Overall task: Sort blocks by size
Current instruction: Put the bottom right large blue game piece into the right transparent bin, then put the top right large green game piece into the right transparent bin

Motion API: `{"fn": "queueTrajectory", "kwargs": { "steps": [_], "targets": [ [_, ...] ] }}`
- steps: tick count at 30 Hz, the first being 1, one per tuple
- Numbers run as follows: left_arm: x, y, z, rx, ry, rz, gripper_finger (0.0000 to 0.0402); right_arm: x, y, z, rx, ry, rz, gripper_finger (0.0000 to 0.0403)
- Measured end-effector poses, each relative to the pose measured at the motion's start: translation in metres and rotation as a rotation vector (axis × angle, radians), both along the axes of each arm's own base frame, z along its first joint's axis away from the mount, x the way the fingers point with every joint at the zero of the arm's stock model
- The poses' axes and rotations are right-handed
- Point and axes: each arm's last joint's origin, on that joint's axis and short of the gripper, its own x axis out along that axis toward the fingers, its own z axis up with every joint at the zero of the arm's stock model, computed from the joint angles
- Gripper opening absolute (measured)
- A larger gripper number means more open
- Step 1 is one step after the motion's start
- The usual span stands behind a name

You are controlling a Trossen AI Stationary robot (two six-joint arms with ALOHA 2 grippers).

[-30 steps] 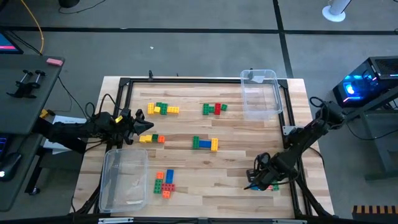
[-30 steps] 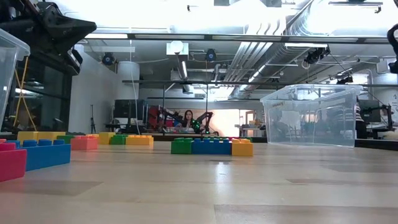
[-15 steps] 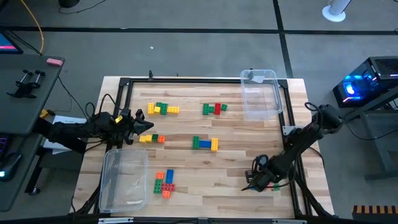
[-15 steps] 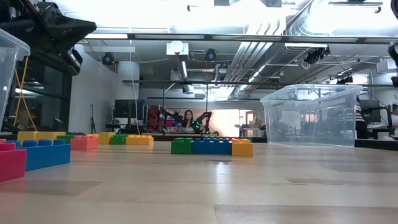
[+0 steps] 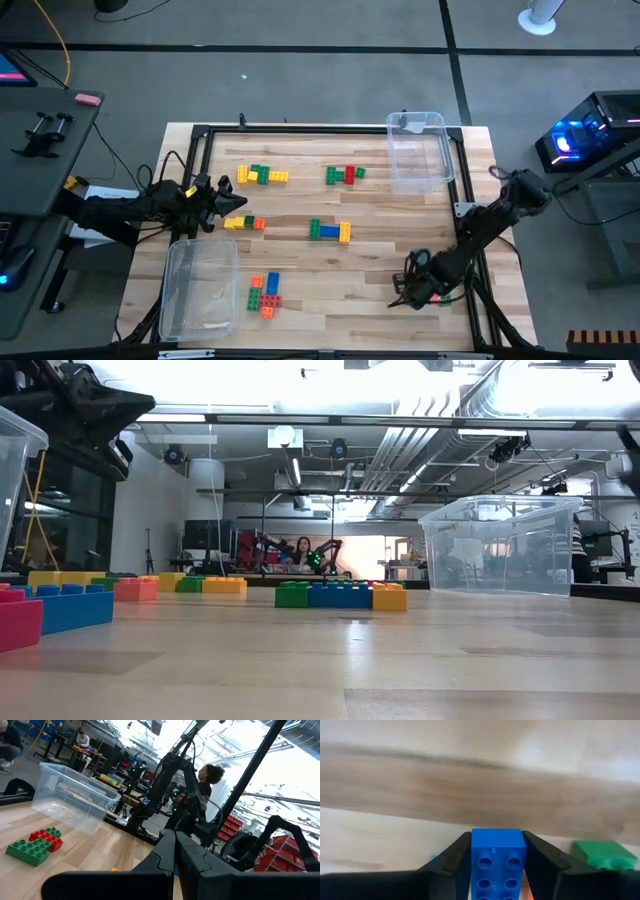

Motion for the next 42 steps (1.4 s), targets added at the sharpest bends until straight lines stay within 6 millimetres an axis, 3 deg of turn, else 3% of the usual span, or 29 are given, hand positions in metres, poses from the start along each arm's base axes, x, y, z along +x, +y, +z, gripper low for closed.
{"fn": "queueTrajectory", "kwargs": {
  "steps": [4, 9, 14, 19, 25, 27, 29, 32, 35, 39, 42],
  "targets": [
    [0.0, 0.0, 0.0, 0.0, 0.0, 0.0, 0.0, 0.003, -0.016, 0.044, -0.146, -0.229, -0.049, 0.0138],
    [0.0, 0.0, 0.0, 0.0, -0.001, 0.0, 0.0, 0.004, -0.067, 0.117, -0.562, -0.593, -0.117, 0.0138],
    [0.0, 0.0, 0.0, 0.0, 0.0, 0.0, 0.0, -0.011, -0.139, 0.161, -0.896, -0.506, -0.187, 0.0138],
    [0.0, 0.0, 0.0, 0.0, 0.0, 0.0, 0.0, -0.02, -0.197, 0.167, -0.968, -0.257, -0.22, 0.0138],
    [0.0, 0.0, 0.0, 0.0, 0.0, 0.0, 0.0, -0.013, -0.243, 0.159, -0.906, -0.083, -0.179, 0.0138],
    [0.0, 0.0, 0.0, 0.0, 0.0, 0.0, 0.0, -0.006, -0.254, 0.157, -0.874, -0.086, -0.116, 0.0163],
    [0.0, 0.0, 0.0, 0.0, 0.0, 0.0, 0.0, 0.0, -0.262, 0.155, -0.837, -0.114, -0.075, 0.0221],
    [0.0, 0.0, 0.0, 0.0, 0.0, 0.0, 0.0, 0.005, -0.27, 0.155, -0.808, -0.16, -0.031, 0.0302],
    [0.0, 0.0, 0.0, 0.0, 0.0, 0.0, 0.0, 0.005, -0.27, 0.157, -0.818, -0.175, -0.019, 0.0345],
    [0.0, 0.0, 0.0, 0.0, 0.0, 0.0, 0.0, -0.004, -0.262, 0.167, -0.836, -0.215, 0.009, 0.0352],
    [0.0, 0.0, 0.0, 0.0, 0.0, 0.0, 0.0, -0.008, -0.245, 0.179, -0.809, -0.362, 0.083, 0.0343]
  ]
}}
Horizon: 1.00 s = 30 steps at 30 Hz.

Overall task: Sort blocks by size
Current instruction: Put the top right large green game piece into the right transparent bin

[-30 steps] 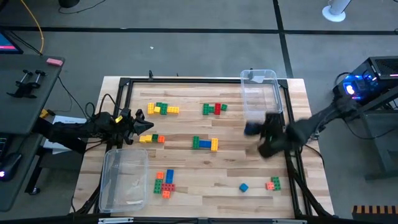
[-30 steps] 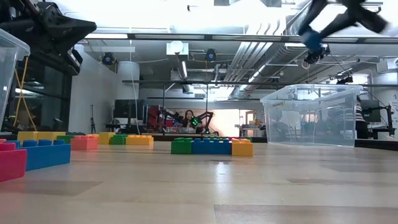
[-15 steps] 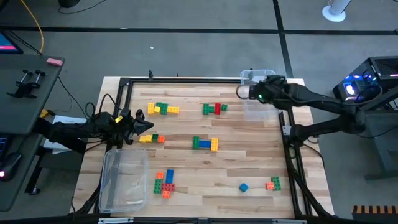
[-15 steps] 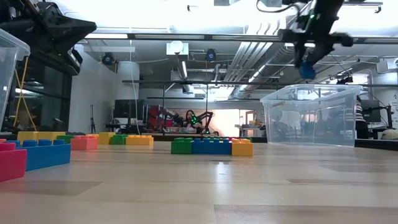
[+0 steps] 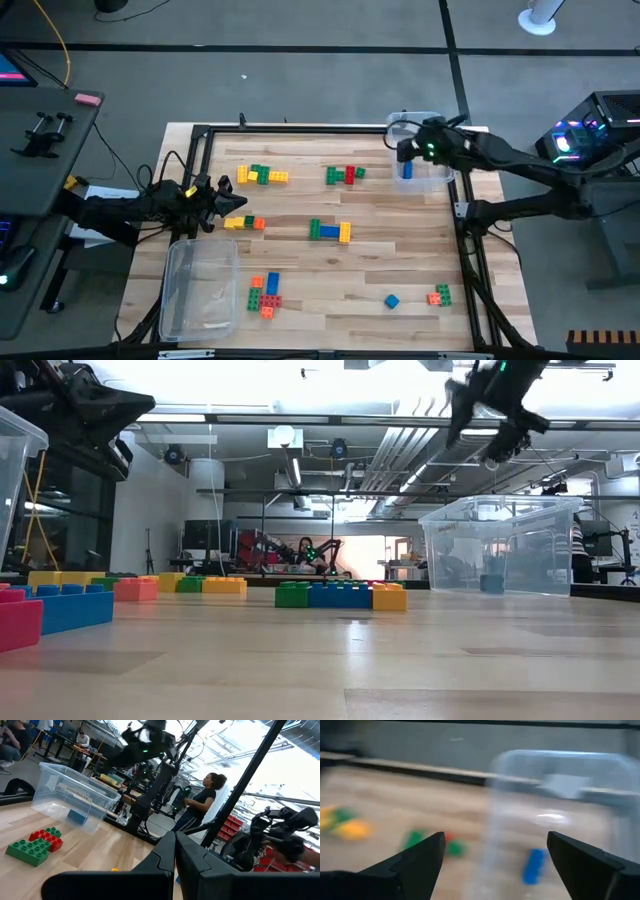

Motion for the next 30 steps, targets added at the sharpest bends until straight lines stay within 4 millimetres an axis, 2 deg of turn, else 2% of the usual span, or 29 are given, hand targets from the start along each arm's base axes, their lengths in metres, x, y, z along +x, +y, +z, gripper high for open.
{"fn": "queueTrajectory", "kwargs": {
  "steps": [5, 9, 12, 14, 16, 18, 21, 25, 30],
  "targets": [
    [0.0, 0.0, 0.0, 0.0, 0.0, 0.001, 0.0, 0.013, 0.044, 0.016, 0.104, -0.23, 0.332, 0.0326],
    [0.0, 0.0, 0.0, 0.0, 0.0, 0.0, 0.0, 0.04, 0.088, 0.02, 0.199, -0.395, 0.525, 0.0321],
    [0.0, 0.0, 0.0, 0.0, 0.0, 0.0, 0.0, 0.069, 0.114, 0.014, 0.181, -0.481, 0.527, 0.0321],
    [0.0, 0.0, 0.0, 0.02, 0.001, 0.004, 0.0, 0.087, 0.119, 0.002, 0.154, -0.469, 0.481, 0.0321],
    [0.0, 0.0, 0.0, 0.046, 0.002, 0.009, 0.0, 0.106, 0.112, -0.013, 0.141, -0.39, 0.44, 0.0321],
    [0.0, 0.0, 0.0, 0.058, 0.001, 0.012, 0.0, 0.123, 0.097, -0.023, 0.145, -0.296, 0.37, 0.0321],
    [0.0, 0.0, 0.0, 0.058, 0.001, 0.012, 0.0, 0.144, 0.063, -0.03, 0.181, -0.145, 0.258, 0.0321],
    [0.0, 0.0, 0.0, 0.058, 0.001, 0.012, 0.0, 0.176, 0.017, -0.045, 0.233, 0.022, 0.194, 0.0321],
    [0.0, 0.0, 0.0, 0.058, 0.001, 0.012, 0.0, 0.212, -0.023, -0.075, 0.315, 0.146, 0.107, 0.0321]
  ]
}}
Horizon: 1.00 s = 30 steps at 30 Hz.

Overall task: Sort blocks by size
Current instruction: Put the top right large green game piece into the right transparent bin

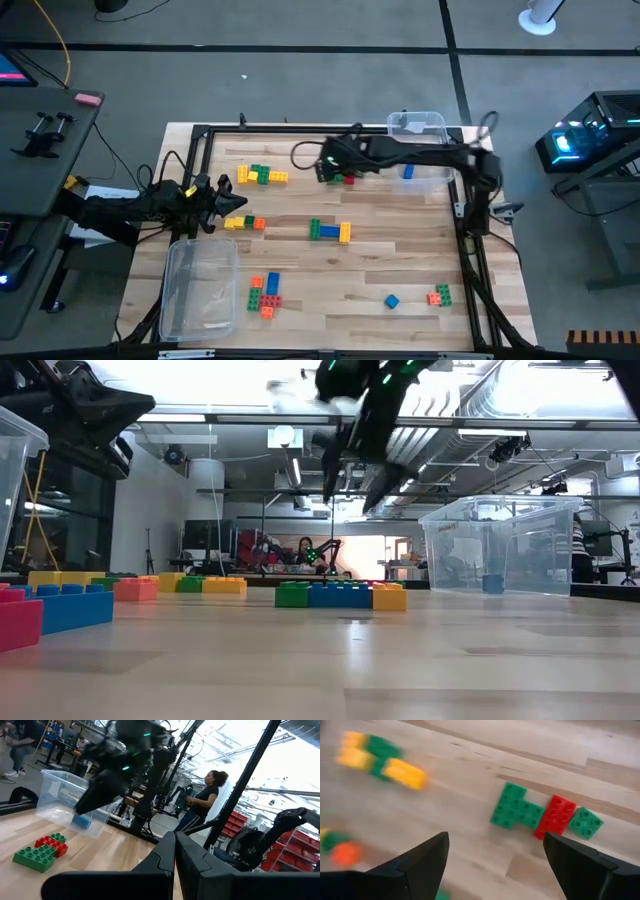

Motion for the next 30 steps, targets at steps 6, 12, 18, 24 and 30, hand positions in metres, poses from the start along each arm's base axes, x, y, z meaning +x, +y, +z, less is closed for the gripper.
{"fn": "queueTrajectory", "kwargs": {
  "steps": [6, 12, 18, 24, 30],
  "targets": [
    [0.0, 0.0, 0.0, 0.0, 0.0, 0.0, 0.0, 0.031, -0.028, -0.033, 0.043, 0.051, -0.084, 0.0321],
    [0.0, 0.0, 0.0, 0.001, 0.0, 0.0, 0.0, 0.047, -0.046, -0.075, 0.084, 0.111, -0.188, 0.0321],
    [0.0, 0.0, 0.0, 0.001, 0.0, 0.0, 0.0, 0.048, -0.058, -0.097, 0.027, 0.182, -0.275, 0.0321],
    [0.0, 0.0, 0.0, 0.001, 0.0, 0.0, 0.0, 0.051, -0.061, -0.107, 0.056, 0.179, -0.277, 0.0321],
    [0.0, 0.0, 0.0, 0.001, 0.0, 0.0, 0.0, 0.054, -0.062, -0.114, 0.057, 0.166, -0.293, 0.0321]
  ]
}}
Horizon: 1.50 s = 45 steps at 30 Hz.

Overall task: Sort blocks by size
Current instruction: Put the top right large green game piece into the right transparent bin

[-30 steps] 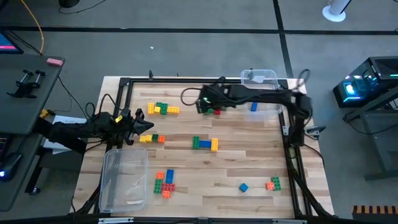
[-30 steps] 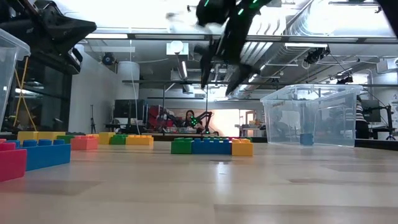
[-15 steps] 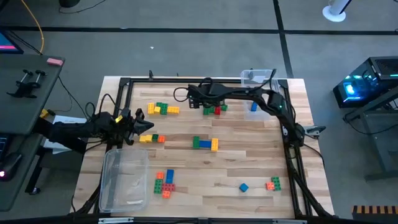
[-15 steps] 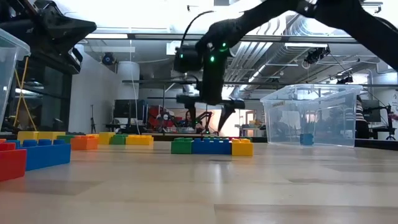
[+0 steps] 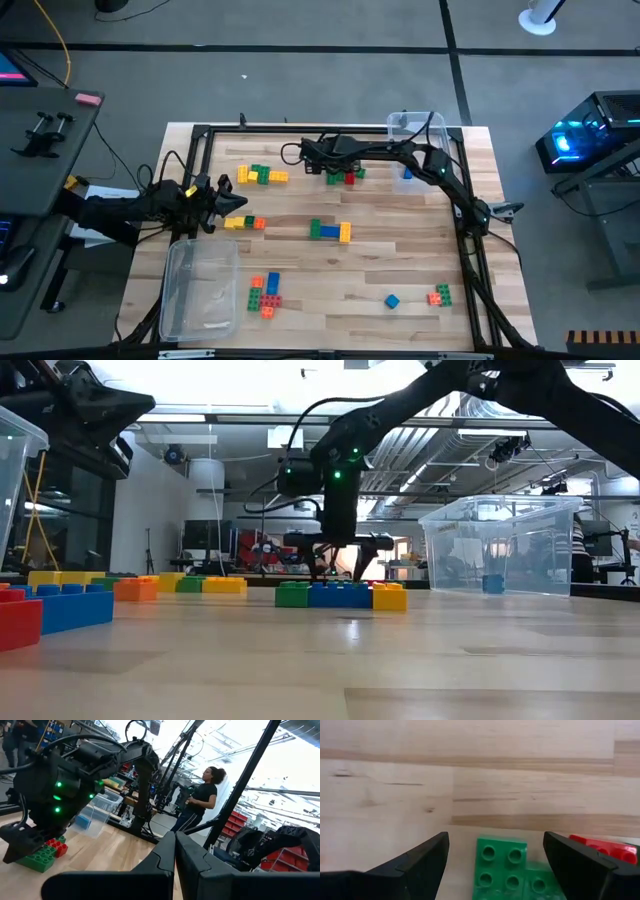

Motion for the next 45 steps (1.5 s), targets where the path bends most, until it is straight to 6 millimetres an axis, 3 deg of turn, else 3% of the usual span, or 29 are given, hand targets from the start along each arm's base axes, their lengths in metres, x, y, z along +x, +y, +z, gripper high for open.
{"fn": "queueTrajectory", "kwargs": {
  "steps": [5, 14, 17, 20, 24, 28, 31, 33, 35, 39, 41, 45],
  "targets": [
    [0.0, 0.0, 0.0, 0.0, 0.0, -0.001, 0.0, 0.002, 0.0, -0.005, -0.001, 0.003, 0.002, 0.0299],
    [0.0, 0.0, 0.0, 0.0, 0.001, 0.0, 0.0, 0.003, 0.005, -0.013, 0.006, 0.029, 0.013, 0.0149],
    [0.0, 0.0, 0.0, 0.0, 0.001, -0.001, 0.0, 0.003, 0.006, -0.007, -0.007, 0.035, 0.055, 0.0136],
    [0.0, 0.0, 0.0, 0.0, 0.0, 0.0, 0.0, 0.001, 0.007, 0.013, -0.027, 0.045, 0.139, 0.0136],
    [0.0, 0.0, 0.0, 0.0, 0.0, -0.001, 0.0, -0.007, 0.011, 0.081, -0.148, 0.034, 0.275, 0.0136],
    [0.0, 0.0, 0.0, 0.0, 0.001, 0.0, 0.0, -0.04, 0.025, 0.131, -0.234, 0.198, 0.336, 0.0136],
    [0.0, 0.0, 0.0, 0.0, 0.001, 0.0, 0.0, -0.076, 0.035, 0.166, -0.268, 0.332, 0.32, 0.0136],
    [0.0, 0.0, 0.0, 0.0, 0.001, 0.0, 0.0, -0.1, 0.038, 0.183, -0.272, 0.427, 0.278, 0.0136],
    [0.0, 0.0, 0.0, 0.0, 0.001, -0.001, 0.0, -0.115, 0.036, 0.194, -0.31, 0.39, 0.241, 0.0136],
    [0.0, 0.0, 0.0, 0.0, 0.003, 0.0, 0.0, -0.168, 0.036, 0.201, -0.21, 0.323, 0.095, 0.0136],
    [0.0, 0.0, 0.0, 0.0, 0.004, 0.0, 0.0, -0.197, 0.039, 0.188, -0.18, 0.36, 0.032, 0.0136],
    [0.0, 0.0, 0.0, 0.0, 0.003, 0.0, 0.0, -0.232, 0.04, 0.166, -0.158, 0.163, -0.117, 0.0136]
  ]
}}
